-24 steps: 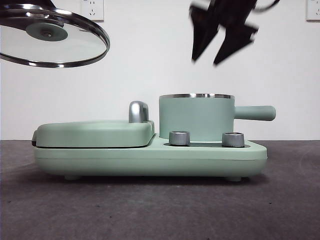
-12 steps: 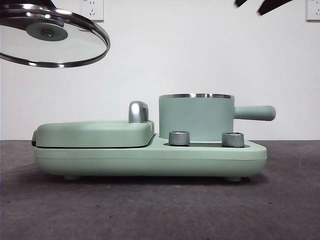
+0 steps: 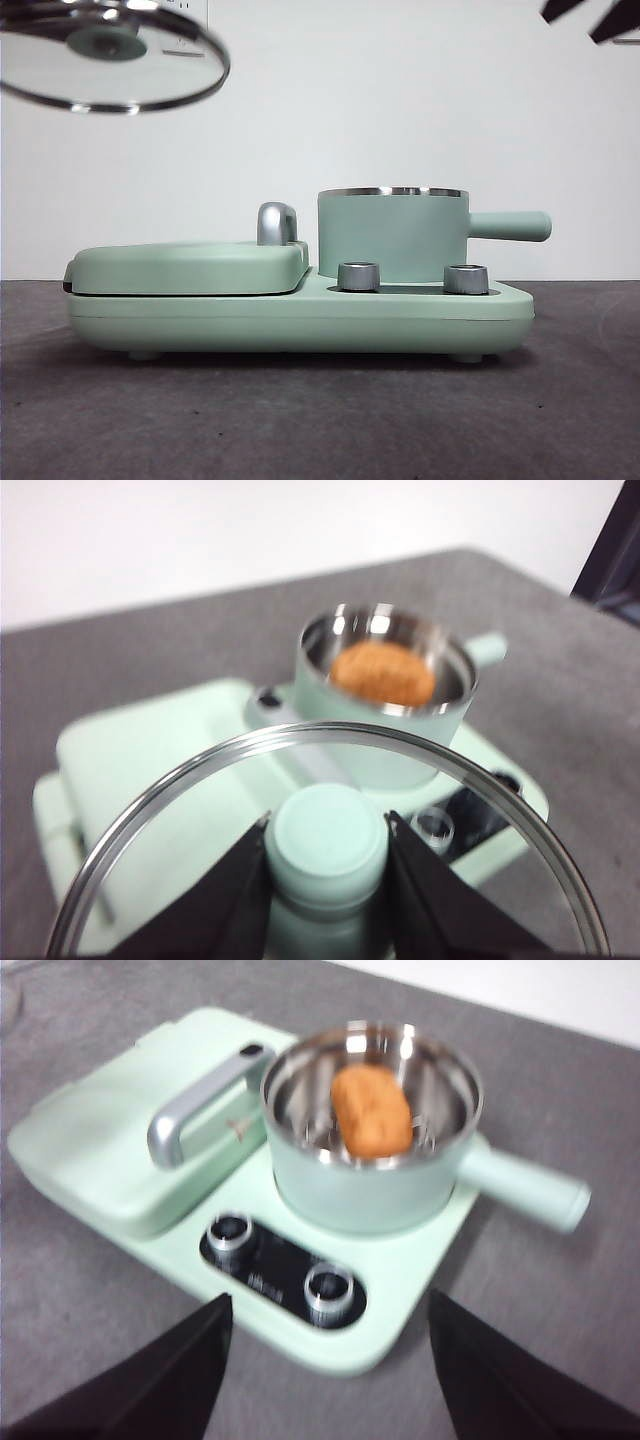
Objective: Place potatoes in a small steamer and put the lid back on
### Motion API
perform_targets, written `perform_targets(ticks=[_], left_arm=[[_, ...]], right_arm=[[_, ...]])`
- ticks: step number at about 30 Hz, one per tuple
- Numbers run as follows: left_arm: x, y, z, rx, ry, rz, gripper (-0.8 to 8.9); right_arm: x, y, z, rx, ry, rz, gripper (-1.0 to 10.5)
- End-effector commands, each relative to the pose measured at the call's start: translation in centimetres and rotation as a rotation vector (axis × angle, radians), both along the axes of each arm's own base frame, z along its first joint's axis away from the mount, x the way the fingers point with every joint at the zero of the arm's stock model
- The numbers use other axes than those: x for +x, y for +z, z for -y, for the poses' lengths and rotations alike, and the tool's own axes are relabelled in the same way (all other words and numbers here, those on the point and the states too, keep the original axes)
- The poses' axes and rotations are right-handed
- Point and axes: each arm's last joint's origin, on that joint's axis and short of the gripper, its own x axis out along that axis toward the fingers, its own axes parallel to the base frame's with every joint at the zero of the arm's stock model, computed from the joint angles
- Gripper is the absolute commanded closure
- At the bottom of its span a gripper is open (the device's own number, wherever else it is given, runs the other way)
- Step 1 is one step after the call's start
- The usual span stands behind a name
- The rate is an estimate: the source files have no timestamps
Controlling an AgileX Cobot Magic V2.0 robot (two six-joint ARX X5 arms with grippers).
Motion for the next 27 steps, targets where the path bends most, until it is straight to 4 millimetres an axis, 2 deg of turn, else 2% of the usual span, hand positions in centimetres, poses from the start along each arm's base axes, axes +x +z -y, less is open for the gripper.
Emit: perform_targets(ticks=[1, 4, 10, 27], left_arm=[[0.4, 0.9, 0.6, -0.029, -0.020, 0.070, 8.05], [1.1, 1.0, 1.3, -0.040, -0.043, 0.107, 8.04], [3.7, 0.7, 3.5, -0.021, -0.079, 0.150, 8.04], [13.0, 1.3, 12.2, 0.108, -0.202, 0.179, 8.05]], right_arm=[[-0.6, -0.7, 0.2, 0.037, -0.011, -0.012, 6.5], [-1.3, -1.4, 0.5, 0.063, -0.024, -0.022, 6.5], [-1.9, -2.0, 0.7, 0.090, -0.042, -0.043, 6.5], [-2.1, -2.3, 0.8, 0.077, -0.045, -0.080, 6.5]])
